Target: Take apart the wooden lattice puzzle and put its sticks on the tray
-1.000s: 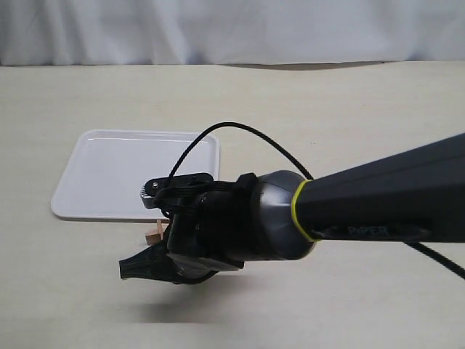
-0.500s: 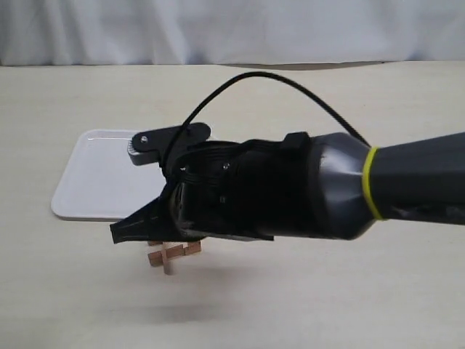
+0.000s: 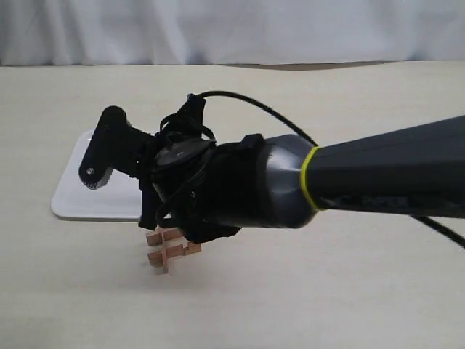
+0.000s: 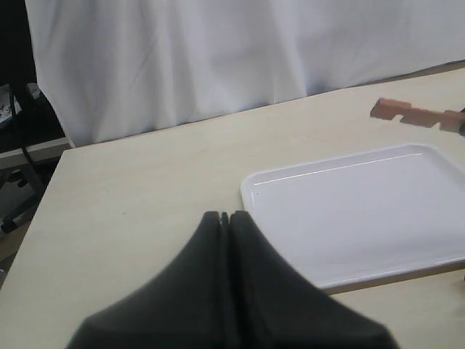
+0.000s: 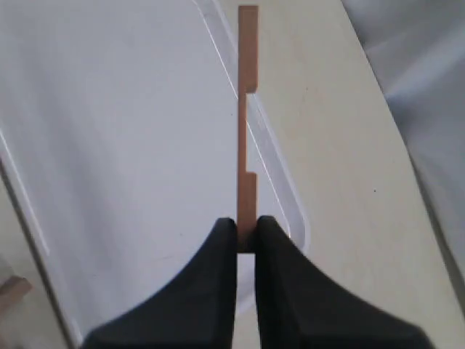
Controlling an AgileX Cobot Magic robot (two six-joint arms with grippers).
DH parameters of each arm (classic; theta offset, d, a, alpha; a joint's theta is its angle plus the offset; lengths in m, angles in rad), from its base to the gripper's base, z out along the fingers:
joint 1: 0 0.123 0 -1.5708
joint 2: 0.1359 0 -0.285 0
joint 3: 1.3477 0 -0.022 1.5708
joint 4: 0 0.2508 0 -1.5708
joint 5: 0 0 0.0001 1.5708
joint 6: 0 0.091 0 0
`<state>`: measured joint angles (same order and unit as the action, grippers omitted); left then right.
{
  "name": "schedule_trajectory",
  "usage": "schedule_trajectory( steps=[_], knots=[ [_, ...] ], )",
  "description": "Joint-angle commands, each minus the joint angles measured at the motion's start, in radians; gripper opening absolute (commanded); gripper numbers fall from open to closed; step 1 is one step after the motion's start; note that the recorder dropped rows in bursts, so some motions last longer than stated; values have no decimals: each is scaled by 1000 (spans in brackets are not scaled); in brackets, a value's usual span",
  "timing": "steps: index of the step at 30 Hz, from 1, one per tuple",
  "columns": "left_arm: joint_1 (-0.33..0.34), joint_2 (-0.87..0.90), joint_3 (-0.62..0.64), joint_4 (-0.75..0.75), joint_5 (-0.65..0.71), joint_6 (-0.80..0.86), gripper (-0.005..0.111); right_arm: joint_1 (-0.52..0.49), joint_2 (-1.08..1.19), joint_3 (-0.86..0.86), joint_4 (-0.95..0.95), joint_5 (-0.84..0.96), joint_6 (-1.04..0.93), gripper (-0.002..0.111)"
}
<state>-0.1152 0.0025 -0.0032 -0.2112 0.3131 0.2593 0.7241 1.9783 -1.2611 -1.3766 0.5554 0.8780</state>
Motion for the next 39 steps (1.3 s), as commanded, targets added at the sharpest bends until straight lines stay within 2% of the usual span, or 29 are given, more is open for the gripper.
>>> schedule_trajectory(
  steps=[1, 4, 10, 13, 17, 19, 20, 22, 25, 28, 30, 31, 32, 33, 35, 39],
  knots=[
    [10, -2, 3, -2, -9, 5, 0, -35, 97, -35, -158, 77, -7, 5],
    [10, -2, 3, -2, -9, 5, 0, -49, 166, -85, -182, 175, -5, 5],
    [10, -2, 3, -2, -9, 5, 0, -49, 235, -166, -176, 202, -4, 8],
    [10, -2, 3, -2, -9, 5, 0, -48, 241, -174, -166, 202, -4, 23],
    [10, -2, 3, -2, -9, 5, 0, -48, 241, -174, -129, 233, -4, 57],
    [10, -2, 3, -2, -9, 5, 0, -38, 241, -174, -96, 274, -4, 70],
    [10, -2, 3, -2, -9, 5, 0, -30, 241, -174, -93, 304, -4, 73],
    [10, -2, 3, -2, -9, 5, 0, -11, 236, -176, -72, 344, -24, 73],
    [10, -2, 3, -2, -9, 5, 0, 7, 207, -192, 72, 342, -146, 69],
    [10, -2, 3, -2, -9, 5, 0, 3, 161, -217, 297, 336, -264, 68],
    [10, -2, 3, -2, -9, 5, 0, -12, 123, -233, 470, 349, -362, 68],
    [10, -2, 3, -2, -9, 5, 0, -33, 83, -238, 654, 370, -461, 68],
    [10, -2, 3, -2, -9, 5, 0, -46, 66, -238, 719, 380, -497, 68],
    [10, -2, 3, -2, -9, 5, 0, -70, 31, -238, 858, 421, -526, 68],
    [10, -2, 3, -2, -9, 5, 0, -90, -5, -236, 993, 479, -528, 68],
    [10, -2, 3, -2, -9, 5, 0, -66, -33, -185, 1154, 486, -531, 68]
  ],
)
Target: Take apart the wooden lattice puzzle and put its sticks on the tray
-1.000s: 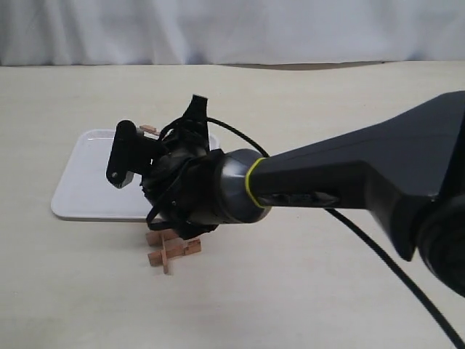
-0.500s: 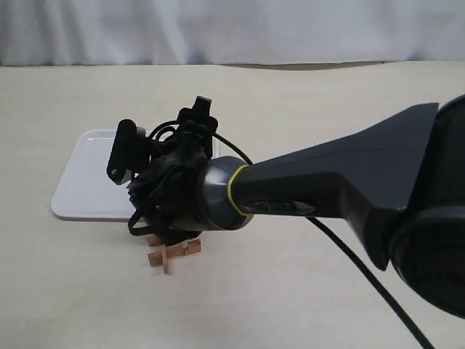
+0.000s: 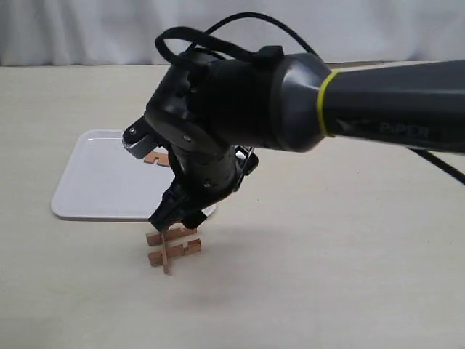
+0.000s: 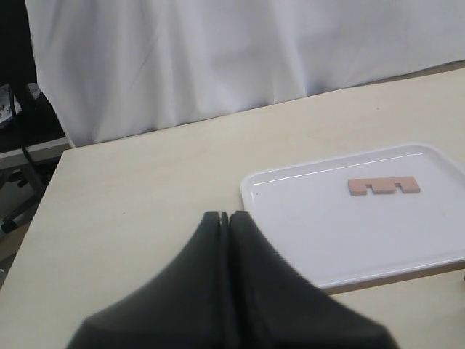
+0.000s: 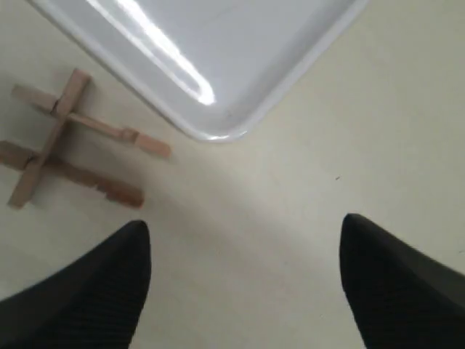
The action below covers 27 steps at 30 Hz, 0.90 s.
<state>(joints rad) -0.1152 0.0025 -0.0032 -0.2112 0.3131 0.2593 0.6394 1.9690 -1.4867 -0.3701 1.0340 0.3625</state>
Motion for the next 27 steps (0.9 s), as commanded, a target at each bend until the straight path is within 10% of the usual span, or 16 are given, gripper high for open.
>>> schedule_trajectory(
  steps=[1, 15, 27],
  knots=[
    [10, -2, 3, -2, -9, 5, 0, 39, -24, 60, 188, -4, -15, 68],
    [10, -2, 3, -2, -9, 5, 0, 150, 9, 164, 269, -287, 269, 68],
    [10, -2, 3, -2, -9, 5, 0, 130, 78, 166, 122, -330, 427, 43]
  ],
)
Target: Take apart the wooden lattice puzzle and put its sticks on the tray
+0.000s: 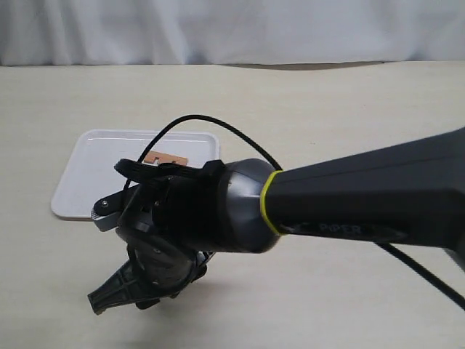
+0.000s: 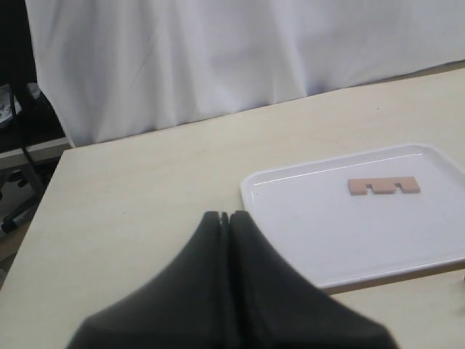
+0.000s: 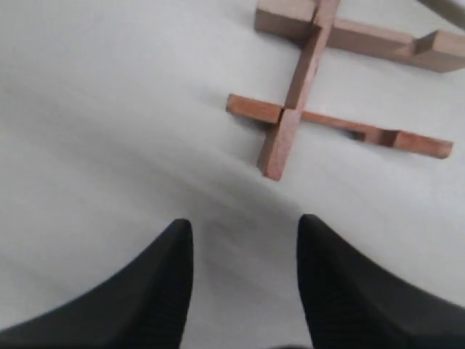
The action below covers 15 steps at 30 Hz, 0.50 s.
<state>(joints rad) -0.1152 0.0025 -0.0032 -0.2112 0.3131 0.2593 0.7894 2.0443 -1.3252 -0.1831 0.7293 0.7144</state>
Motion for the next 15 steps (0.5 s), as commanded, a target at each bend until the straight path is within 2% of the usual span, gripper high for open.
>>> schedule_trajectory(
  steps=[1, 12, 15],
  knots=[
    [10, -2, 3, -2, -9, 5, 0, -22, 3, 5, -72, -30, 85, 43],
    [10, -2, 3, -2, -9, 5, 0, -32, 34, 5, -72, -76, 119, 42],
    [10, -2, 3, -2, -9, 5, 0, -34, 43, 5, -72, -78, 131, 39]
  ],
)
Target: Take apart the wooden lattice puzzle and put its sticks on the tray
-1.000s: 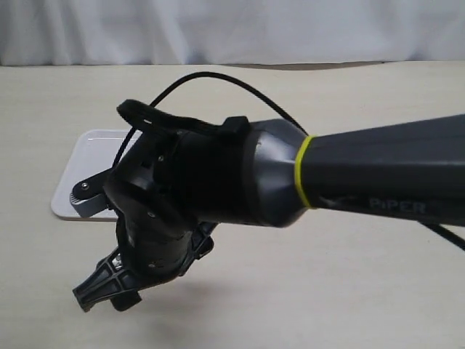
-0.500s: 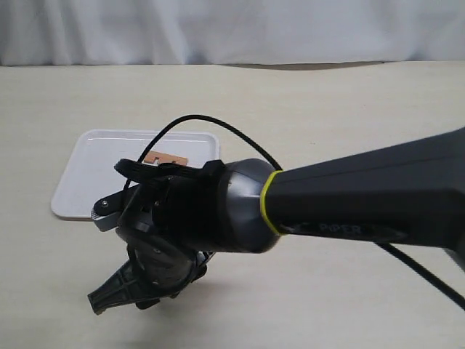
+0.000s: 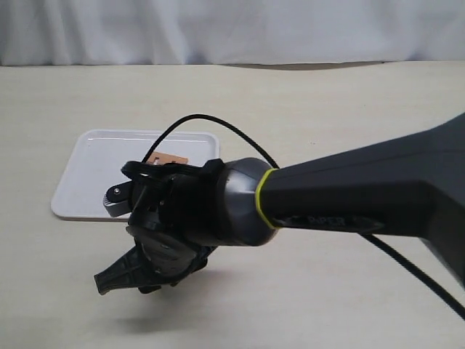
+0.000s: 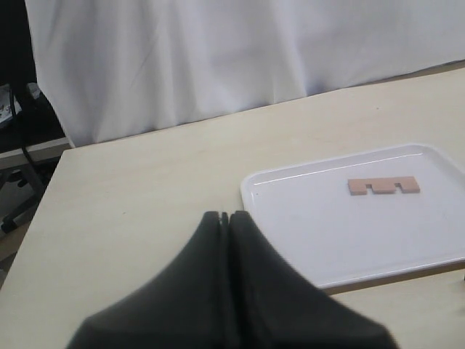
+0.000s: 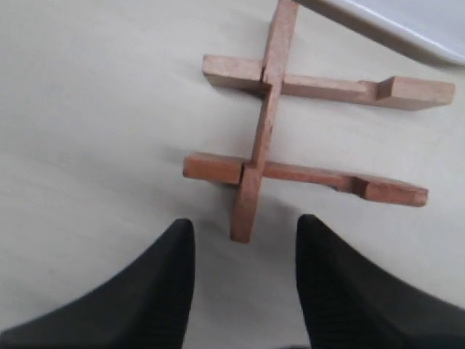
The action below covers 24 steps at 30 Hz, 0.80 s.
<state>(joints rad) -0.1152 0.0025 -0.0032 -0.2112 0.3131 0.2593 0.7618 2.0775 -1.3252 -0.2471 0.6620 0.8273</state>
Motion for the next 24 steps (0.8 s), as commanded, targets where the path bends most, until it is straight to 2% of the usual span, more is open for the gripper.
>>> schedule_trajectory(
  steps=[1, 5, 7, 20, 24],
  knots=[
    [10, -2, 3, -2, -9, 5, 0, -6, 11, 5, -22, -11, 27, 36],
    [10, -2, 3, -2, -9, 5, 0, -6, 19, 5, -65, -11, 64, 18],
    [10, -2, 3, -2, -9, 5, 0, -6, 19, 3, -84, -11, 85, 6],
    [10, -2, 3, -2, -9, 5, 0, -6, -82, -1, -83, 15, 56, 5],
    [10, -2, 3, -2, -9, 5, 0, -6, -130, -15, -154, 19, 39, 5]
  ],
)
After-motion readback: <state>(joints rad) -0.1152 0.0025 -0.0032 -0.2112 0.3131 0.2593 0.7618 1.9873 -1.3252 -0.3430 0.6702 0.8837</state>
